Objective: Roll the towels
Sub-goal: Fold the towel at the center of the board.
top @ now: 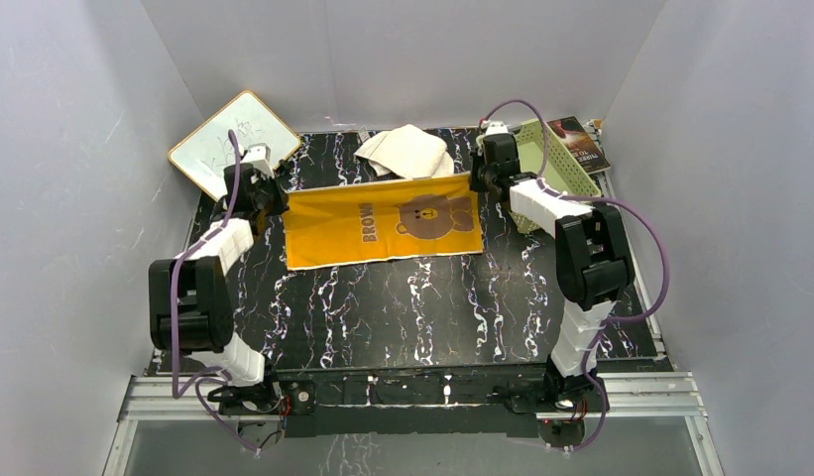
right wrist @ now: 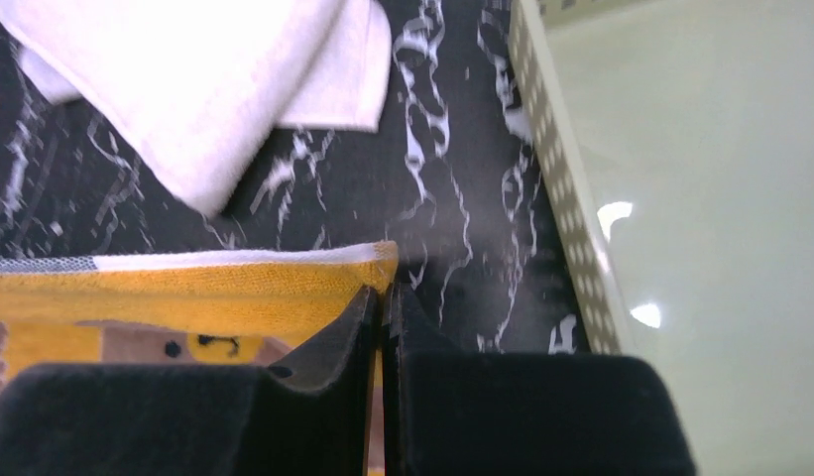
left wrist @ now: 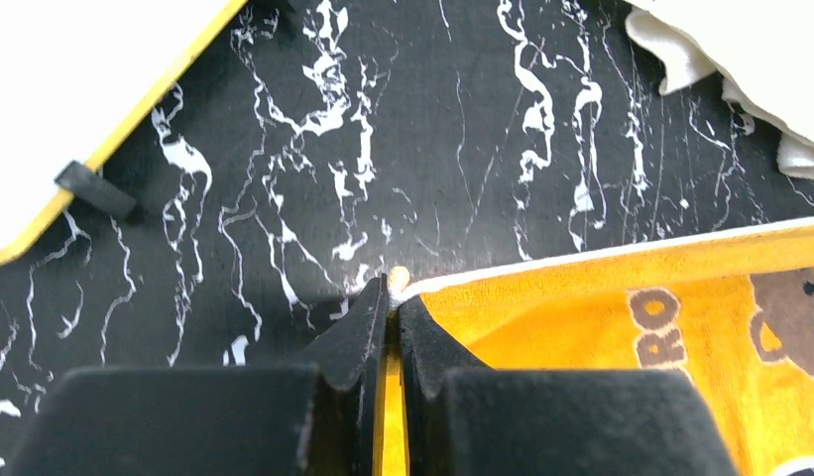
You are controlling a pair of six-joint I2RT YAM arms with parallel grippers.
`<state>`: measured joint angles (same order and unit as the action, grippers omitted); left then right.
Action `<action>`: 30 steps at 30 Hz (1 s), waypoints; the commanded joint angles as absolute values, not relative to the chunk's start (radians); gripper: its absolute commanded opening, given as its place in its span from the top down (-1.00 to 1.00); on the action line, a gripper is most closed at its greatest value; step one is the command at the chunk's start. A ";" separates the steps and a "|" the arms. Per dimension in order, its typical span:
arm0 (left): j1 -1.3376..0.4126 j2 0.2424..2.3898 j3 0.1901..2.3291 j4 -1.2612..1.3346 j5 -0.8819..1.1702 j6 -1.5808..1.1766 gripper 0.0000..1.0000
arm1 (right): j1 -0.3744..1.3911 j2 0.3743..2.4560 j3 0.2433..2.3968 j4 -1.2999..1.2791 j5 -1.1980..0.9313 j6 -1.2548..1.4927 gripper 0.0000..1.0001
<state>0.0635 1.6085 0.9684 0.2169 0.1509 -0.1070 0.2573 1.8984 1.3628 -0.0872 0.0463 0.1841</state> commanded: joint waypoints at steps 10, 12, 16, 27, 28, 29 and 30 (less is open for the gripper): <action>0.040 1.346 0.625 0.395 0.005 -0.240 1.00 | 0.237 1.676 1.058 0.010 0.177 0.257 1.00; 0.039 1.324 0.584 0.413 -0.012 -0.254 1.00 | 0.237 1.654 1.019 0.008 0.181 0.264 1.00; 0.036 1.300 0.532 0.438 -0.049 -0.275 1.00 | 0.238 1.614 0.944 0.018 0.173 0.285 1.00; 0.037 1.288 0.475 0.464 -0.089 -0.304 1.00 | 0.239 1.473 0.768 0.051 0.112 0.336 1.00; 0.036 1.287 0.472 0.467 -0.086 -0.305 1.00 | 0.239 1.452 0.749 0.057 0.105 0.337 0.94; 0.037 1.284 0.466 0.469 -0.083 -0.308 1.00 | 0.238 1.423 0.720 0.061 0.097 0.340 0.70; 0.035 1.278 0.460 0.474 -0.078 -0.308 0.94 | 0.239 1.398 0.698 0.065 0.094 0.342 0.45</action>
